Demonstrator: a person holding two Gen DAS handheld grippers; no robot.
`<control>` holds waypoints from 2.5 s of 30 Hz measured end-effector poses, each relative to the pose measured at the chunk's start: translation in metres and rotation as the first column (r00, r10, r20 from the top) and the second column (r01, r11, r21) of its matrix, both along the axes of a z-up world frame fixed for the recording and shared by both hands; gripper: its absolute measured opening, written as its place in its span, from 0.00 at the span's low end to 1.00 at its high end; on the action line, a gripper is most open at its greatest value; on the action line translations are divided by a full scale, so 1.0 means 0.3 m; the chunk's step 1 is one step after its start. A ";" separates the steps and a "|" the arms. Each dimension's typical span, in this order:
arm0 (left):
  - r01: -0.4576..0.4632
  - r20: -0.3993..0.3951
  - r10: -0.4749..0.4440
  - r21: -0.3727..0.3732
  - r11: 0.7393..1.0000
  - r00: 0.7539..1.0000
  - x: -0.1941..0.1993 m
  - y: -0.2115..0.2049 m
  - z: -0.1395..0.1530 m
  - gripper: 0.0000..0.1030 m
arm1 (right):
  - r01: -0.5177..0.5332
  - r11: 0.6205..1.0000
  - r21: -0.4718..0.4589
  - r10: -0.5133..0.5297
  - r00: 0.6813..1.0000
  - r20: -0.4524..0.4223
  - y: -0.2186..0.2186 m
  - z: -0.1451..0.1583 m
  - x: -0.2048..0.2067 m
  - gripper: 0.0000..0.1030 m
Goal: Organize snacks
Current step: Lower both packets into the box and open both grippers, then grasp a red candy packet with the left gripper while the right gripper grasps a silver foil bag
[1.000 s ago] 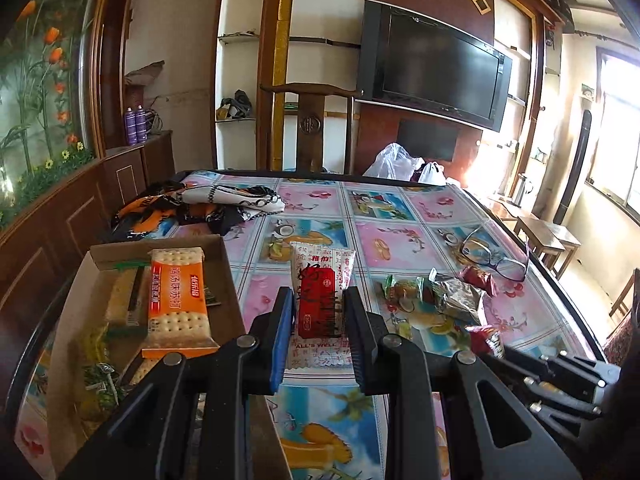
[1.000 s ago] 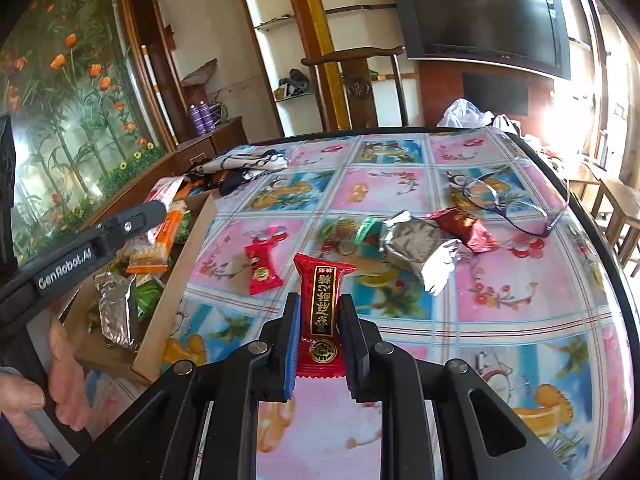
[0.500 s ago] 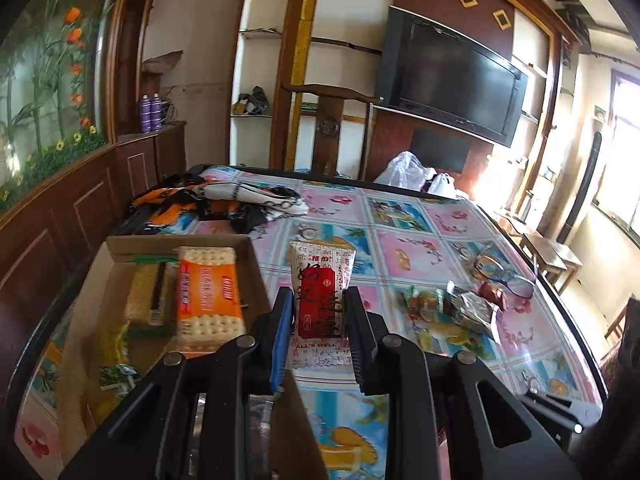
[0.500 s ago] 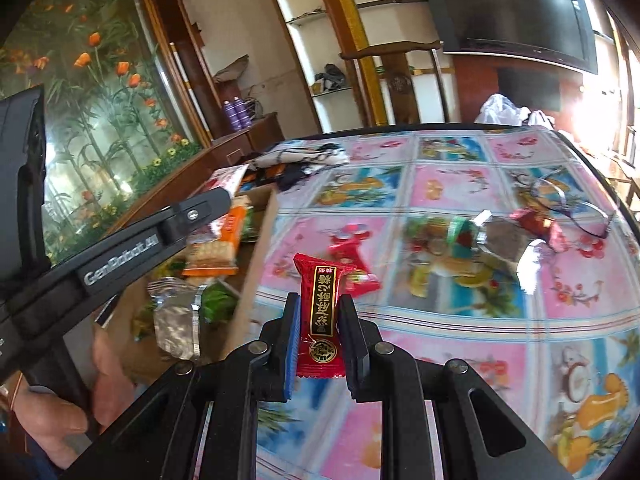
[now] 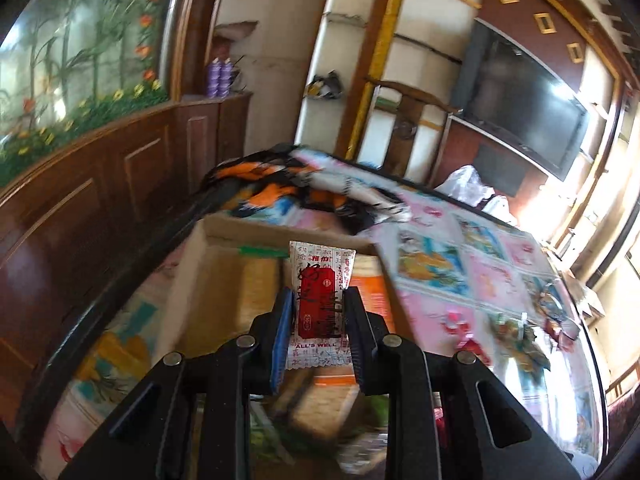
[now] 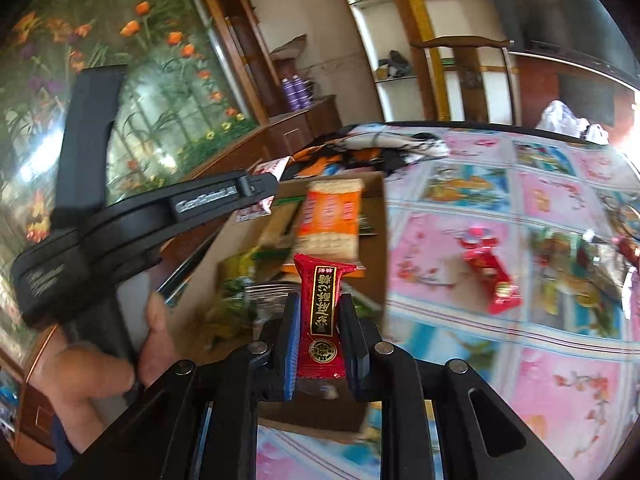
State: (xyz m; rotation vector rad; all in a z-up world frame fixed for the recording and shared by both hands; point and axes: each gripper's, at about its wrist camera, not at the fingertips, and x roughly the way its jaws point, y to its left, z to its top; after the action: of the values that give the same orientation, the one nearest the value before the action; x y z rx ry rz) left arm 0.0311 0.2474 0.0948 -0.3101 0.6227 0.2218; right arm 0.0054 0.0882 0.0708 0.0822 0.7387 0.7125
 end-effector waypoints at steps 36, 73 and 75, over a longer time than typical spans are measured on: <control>0.011 -0.162 -0.021 -0.060 0.998 0.987 0.049 0.099 -0.121 0.25 | -0.032 0.999 -0.014 0.031 0.997 -0.066 0.241 -0.061 0.152 0.24; 0.124 -0.006 -0.125 -0.082 0.989 0.992 -0.012 -0.052 -0.001 0.51 | 0.292 0.949 0.117 -0.275 0.951 -0.144 -0.494 -0.018 0.286 0.38; 0.176 -0.007 -0.178 -0.109 0.978 0.984 -0.015 -0.106 0.021 0.56 | 0.328 0.937 0.121 -0.308 0.939 -0.155 -0.559 -0.018 0.301 0.38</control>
State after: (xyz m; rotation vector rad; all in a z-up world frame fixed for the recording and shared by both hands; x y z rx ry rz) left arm 0.0266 0.2155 0.1010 -0.3548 0.6759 0.0199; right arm 0.0957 -0.0793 0.0654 0.3784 0.7781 0.4507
